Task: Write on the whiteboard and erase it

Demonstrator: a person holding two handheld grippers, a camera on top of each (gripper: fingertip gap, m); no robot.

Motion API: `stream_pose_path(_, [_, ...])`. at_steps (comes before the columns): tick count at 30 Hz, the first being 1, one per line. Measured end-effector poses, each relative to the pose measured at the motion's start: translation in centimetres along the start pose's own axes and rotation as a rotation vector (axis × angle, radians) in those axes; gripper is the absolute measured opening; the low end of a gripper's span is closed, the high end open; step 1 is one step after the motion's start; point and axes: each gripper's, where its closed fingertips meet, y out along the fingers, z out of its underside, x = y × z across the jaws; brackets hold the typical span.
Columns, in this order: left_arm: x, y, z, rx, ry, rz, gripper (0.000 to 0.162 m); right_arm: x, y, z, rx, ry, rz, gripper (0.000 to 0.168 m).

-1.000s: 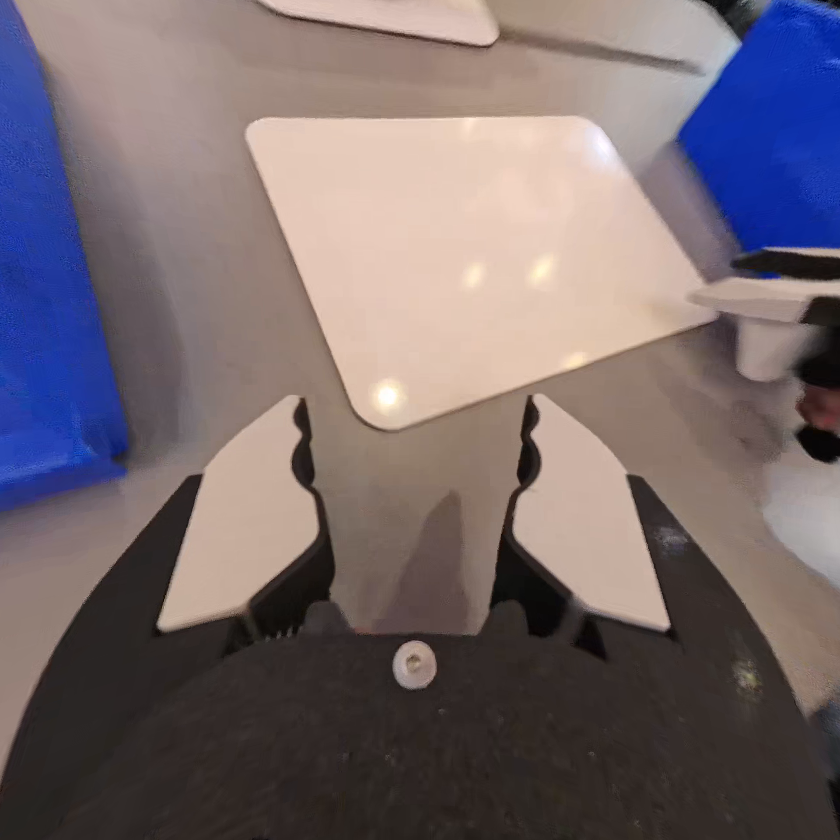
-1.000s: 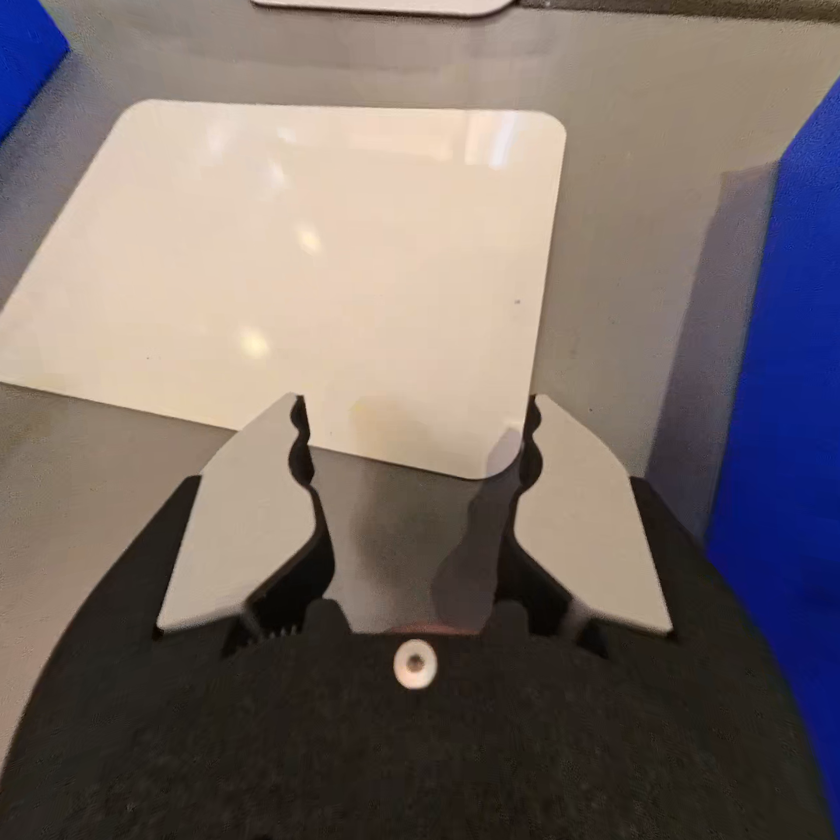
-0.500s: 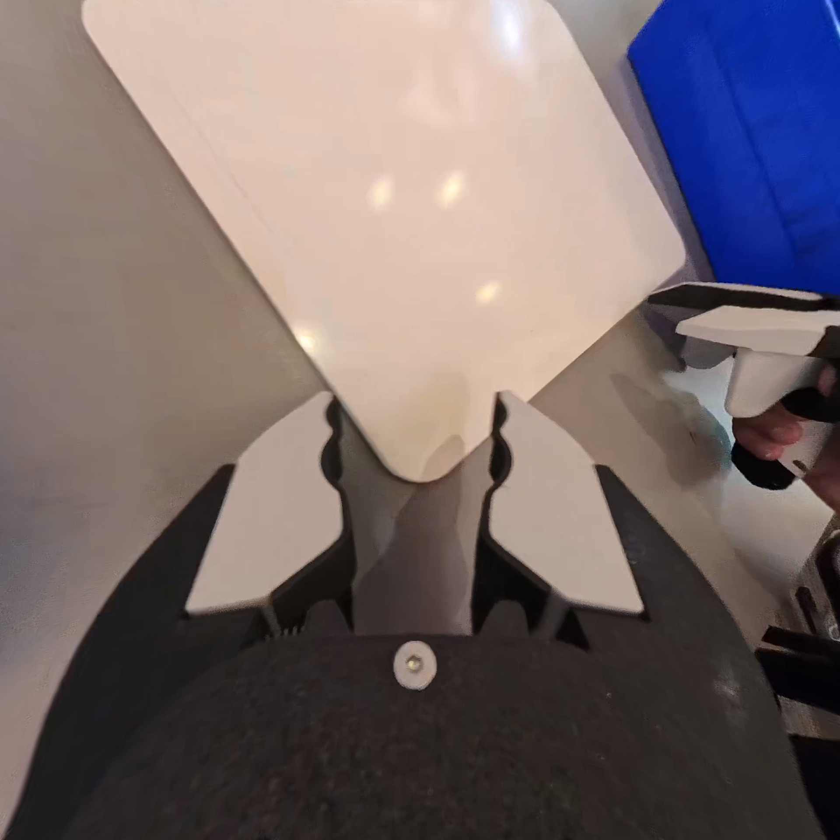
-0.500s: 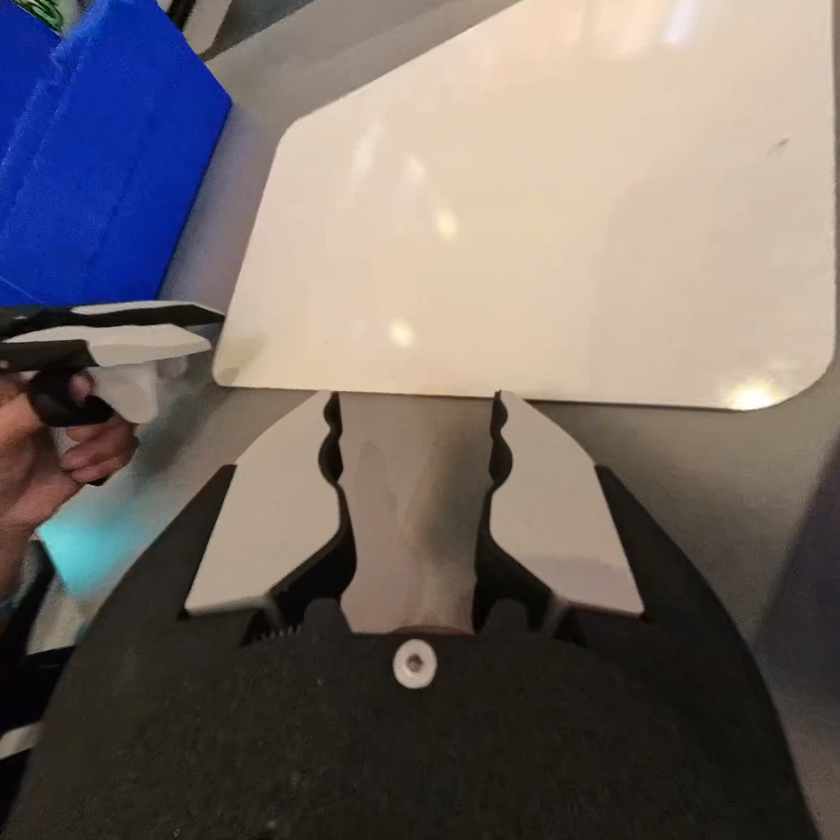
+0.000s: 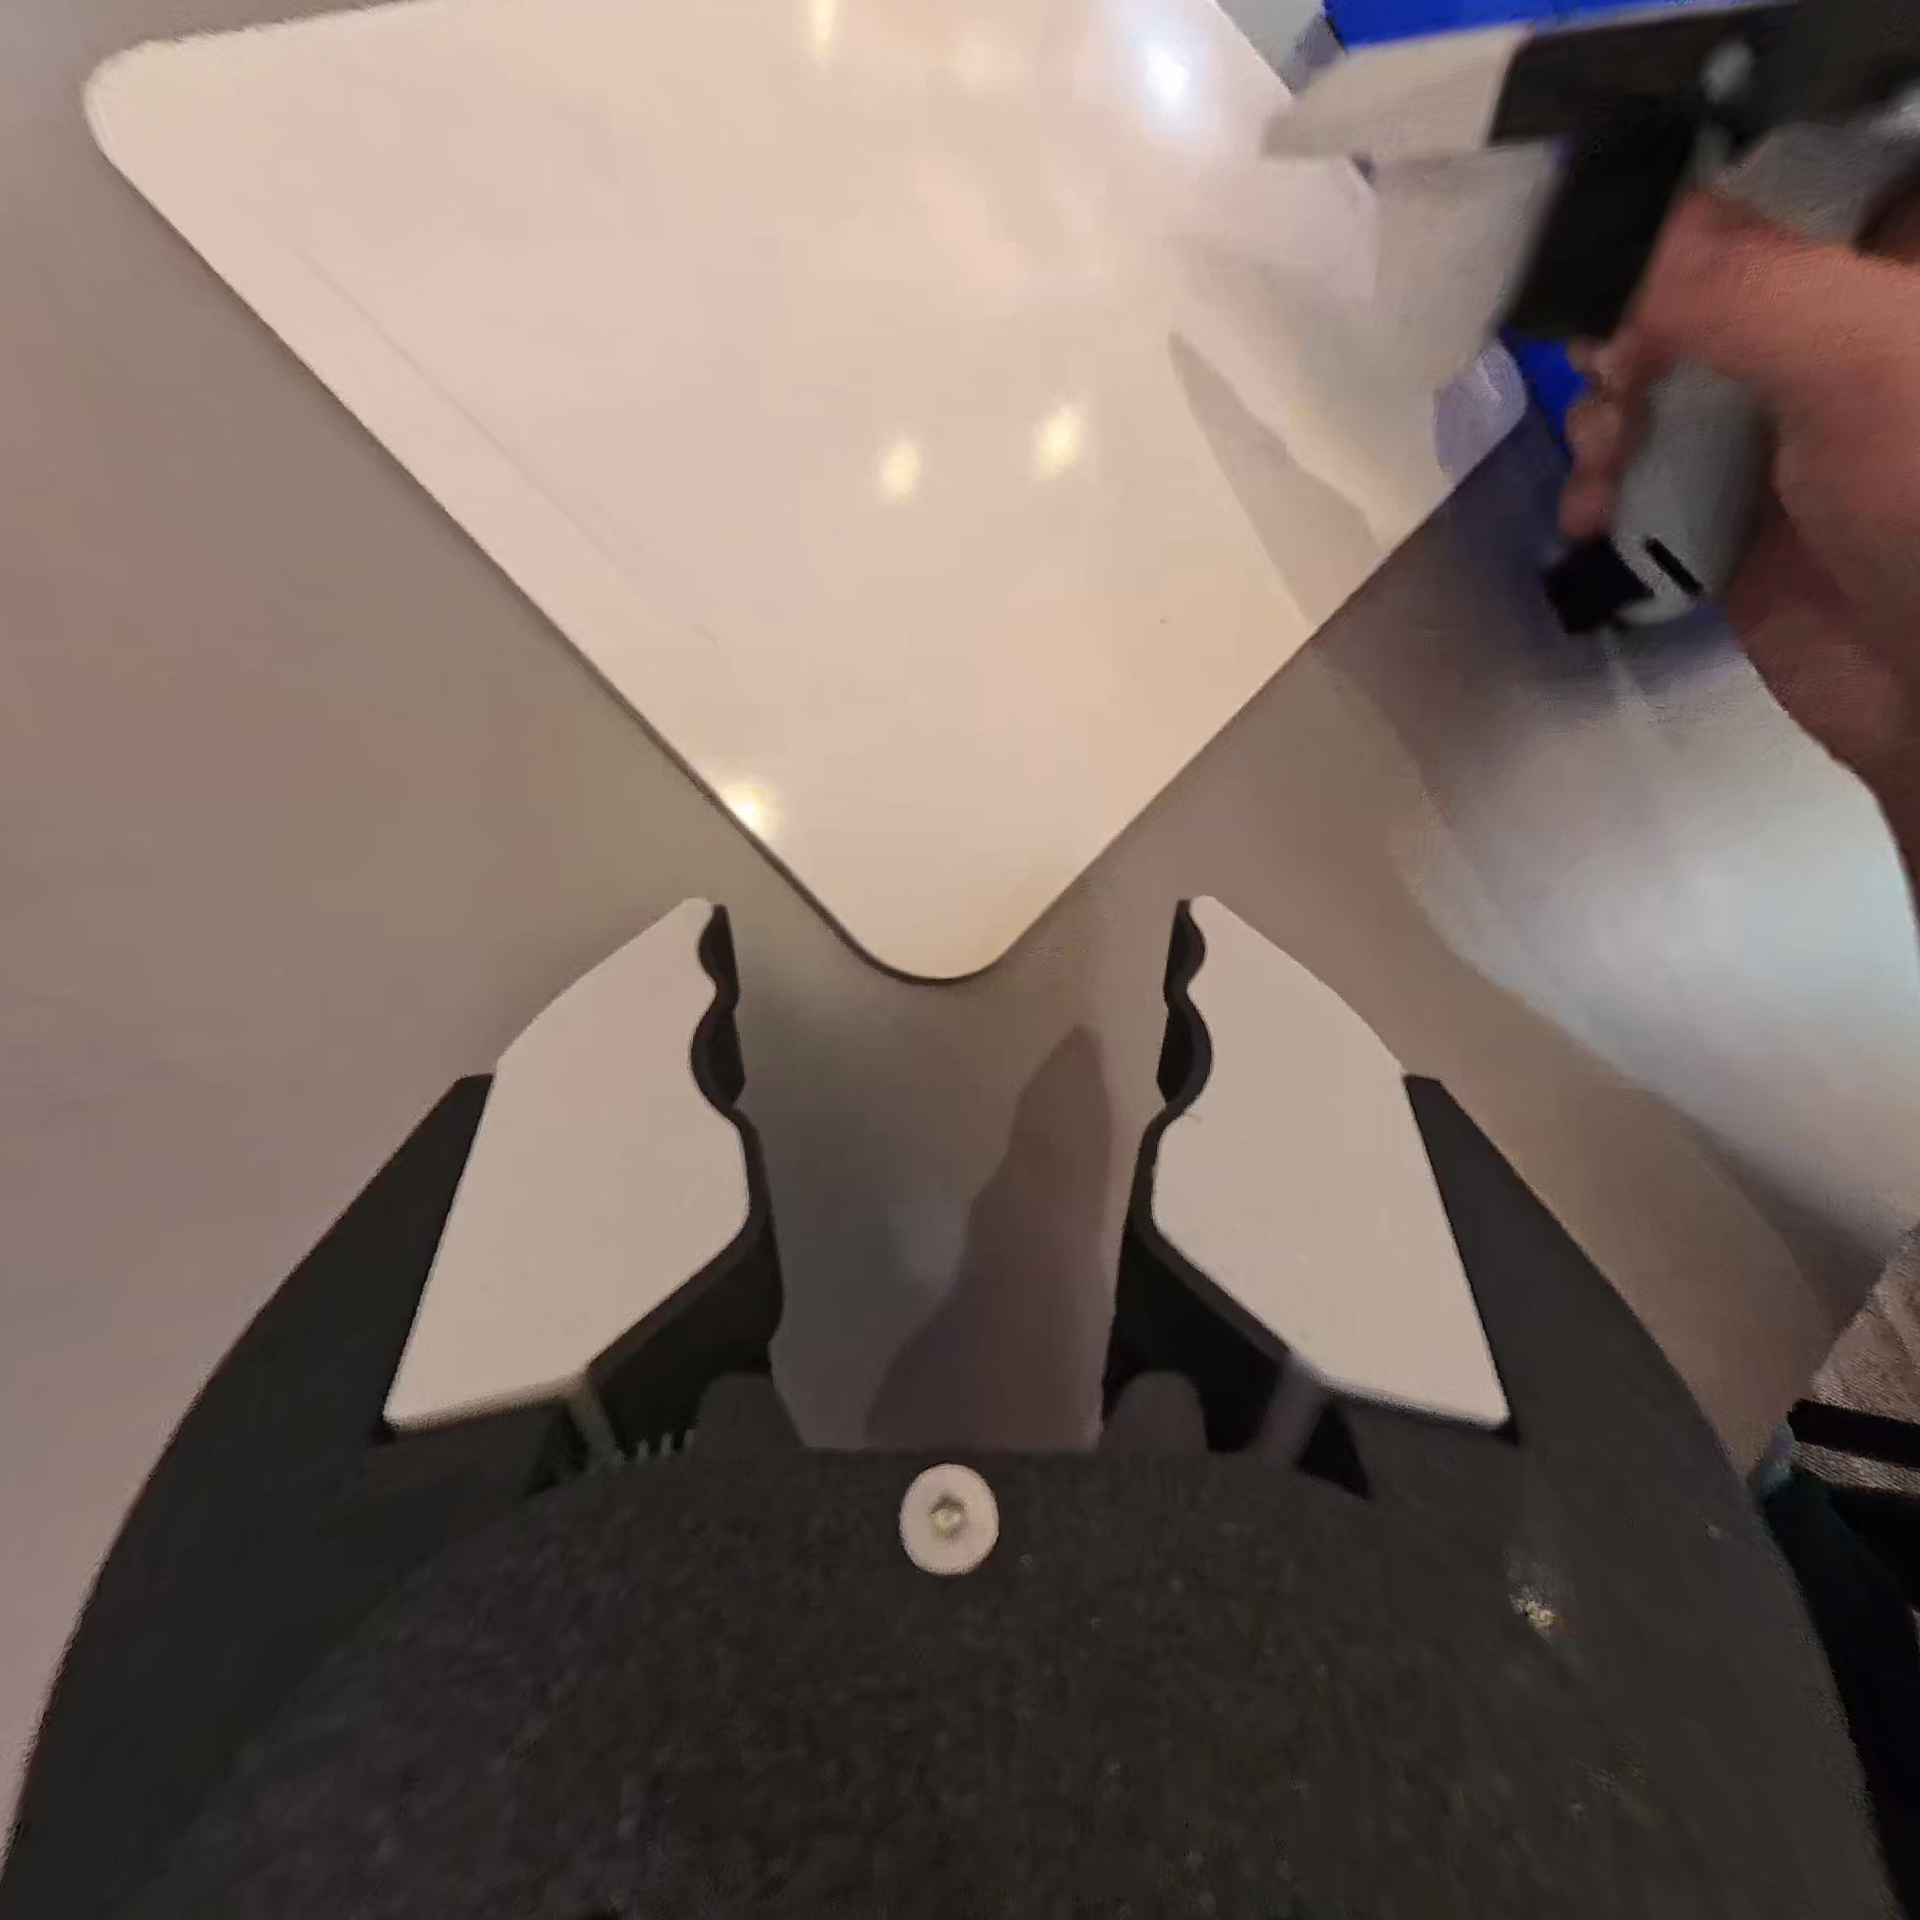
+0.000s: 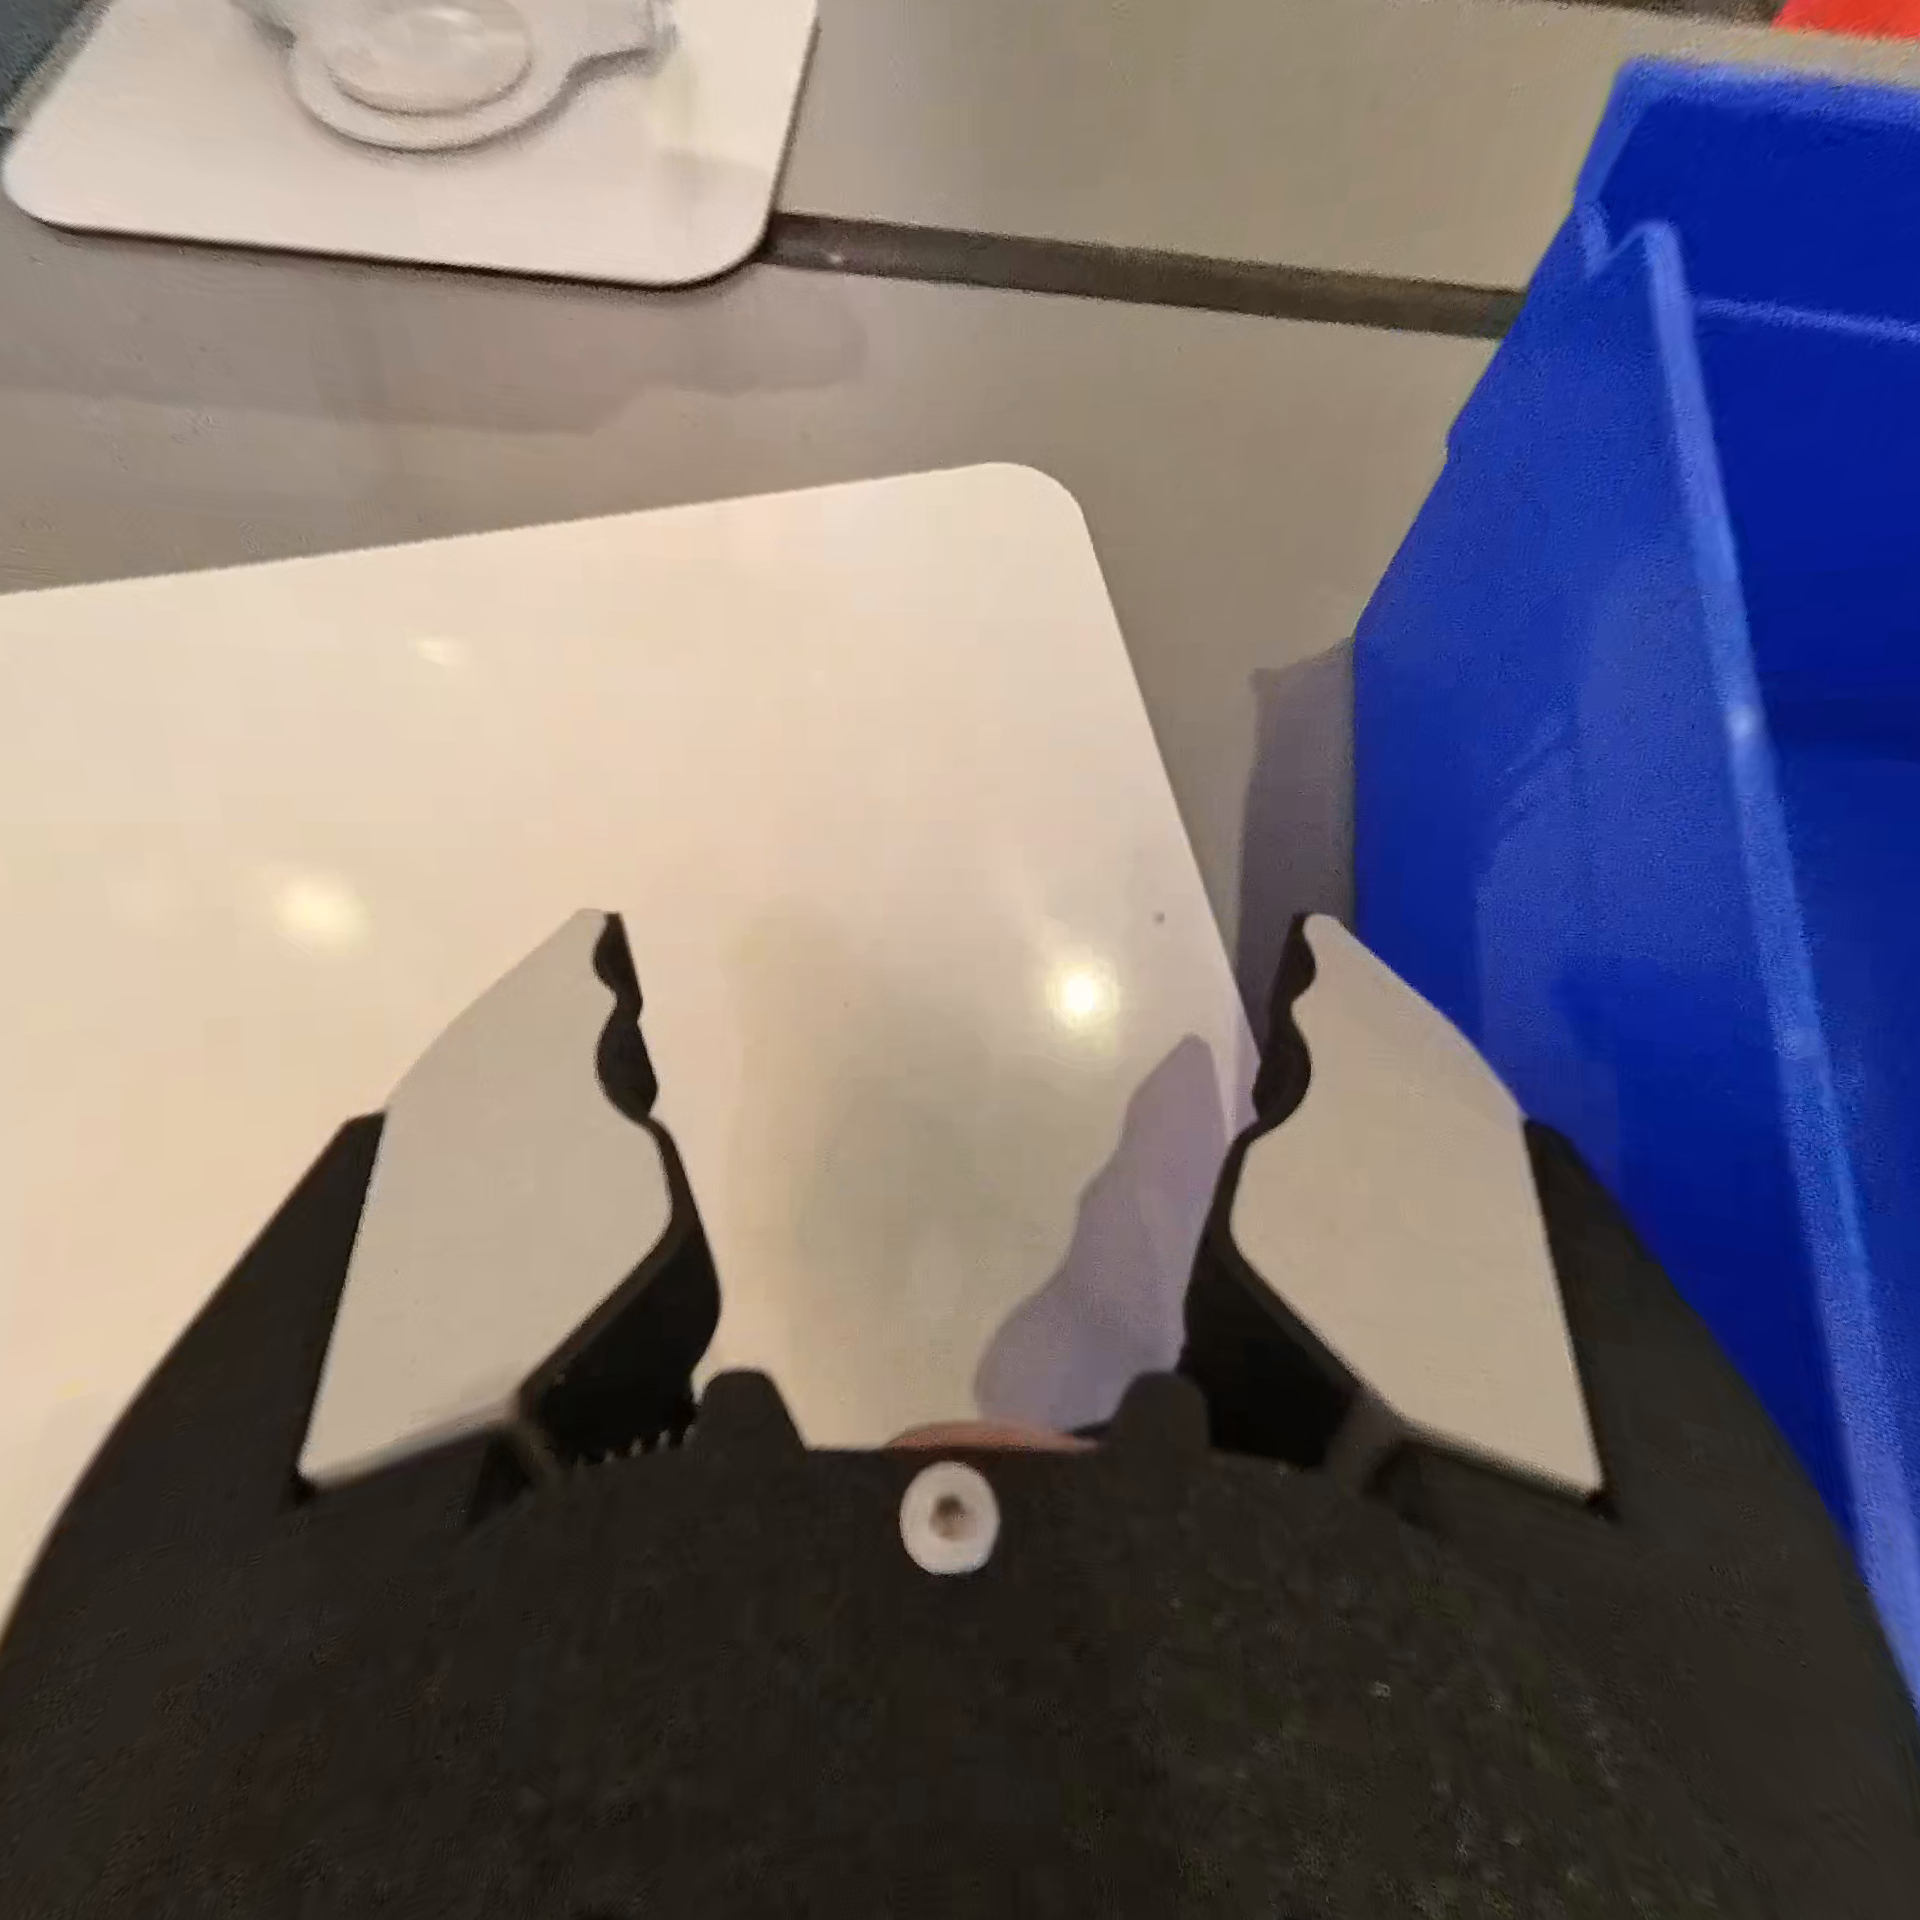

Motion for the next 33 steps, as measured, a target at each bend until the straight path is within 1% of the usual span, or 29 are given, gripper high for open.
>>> stream_pose_path(1, [-0.3,0.3,0.3,0.019,-0.006,0.018,0.079,-0.4,1.1,0.0,0.035,0.028,0.005,0.115])
stream_pose_path(4, [-0.4,0.3,-0.1,0.005,-0.031,0.042,0.079,-1.0,3.5,0.3,0.127,0.105,-0.003,0.119])
stream_pose_path(6, [-0.2,0.4,-0.2,0.014,-0.052,0.064,0.079,-1.0,4.1,1.1,0.201,0.143,-0.040,0.118])
stream_pose_path(7, [-0.2,0.4,-0.3,0.010,-0.063,0.079,0.078,-0.7,4.1,1.3,0.212,0.160,-0.068,0.117])
stream_pose_path(8, [-0.2,0.4,-0.5,0.006,-0.079,0.093,0.078,-0.6,3.9,1.4,0.211,0.170,-0.078,0.111])
stream_pose_path(10, [-0.1,0.3,-0.8,0.004,-0.108,0.127,0.076,-0.1,2.9,1.9,0.225,0.185,-0.102,0.112])
stream_pose_path(12, [1.0,0.1,-1.2,-0.015,-0.129,0.104,0.082,0.7,1.7,2.8,0.240,0.173,-0.126,0.112])
stream_pose_path(13, [1.6,0.0,-1.4,-0.019,-0.132,0.089,0.083,1.1,1.0,3.4,0.249,0.151,-0.131,0.112])
stream_pose_path(17, [3.3,-0.6,-1.9,-0.024,-0.160,0.097,0.083,2.7,-1.3,5.4,0.258,0.105,-0.151,0.121])
stream_pose_path(20, [4.3,-0.8,-2.2,-0.047,-0.179,0.072,0.087,3.6,-2.7,6.6,0.279,0.066,-0.163,0.120])
stream_pose_path(21, [4.3,-0.8,-2.2,-0.047,-0.172,0.065,0.089,3.8,-3.0,6.8,0.275,0.061,-0.167,0.120])
stream_pose_path(23, [4.2,-0.7,-2.0,-0.031,-0.138,0.049,0.088,3.6,-2.8,6.8,0.244,0.034,-0.155,0.117])
stream_pose_path(25, [3.9,-0.6,-1.9,-0.034,-0.120,0.037,0.087,3.1,-2.5,6.7,0.248,0.013,-0.141,0.113])
stream_pose_path(26, [3.7,-0.6,-1.8,-0.029,-0.111,0.039,0.087,2.9,-2.5,6.3,0.237,0.018,-0.137,0.110])
stream_pose_path(27, [3.6,-0.8,-1.6,-0.019,-0.105,0.042,0.081,2.9,-2.8,5.6,0.201,0.001,-0.136,0.106])
stream_pose_path(28, [3.3,-1.3,-1.7,-0.027,-0.100,0.056,0.077,3.3,-3.5,4.5,0.137,-0.041,-0.138,0.105])
stream_pose_path(29, [2.9,-2.2,-2.0,-0.048,-0.083,0.070,0.076,4.0,-4.7,3.3,0.049,-0.098,-0.145,0.100])
stream_pose_path(31, [2.1,-5.1,-2.8,-0.119,-0.037,0.068,0.075,6.3,-8.0,1.5,-0.168,-0.197,-0.185,0.089])
stream_pose_path(33, [1.5,-8.9,-3.4,-0.204,0.007,0.057,0.069,9.3,-11.7,1.8,-0.338,-0.256,-0.295,0.081])
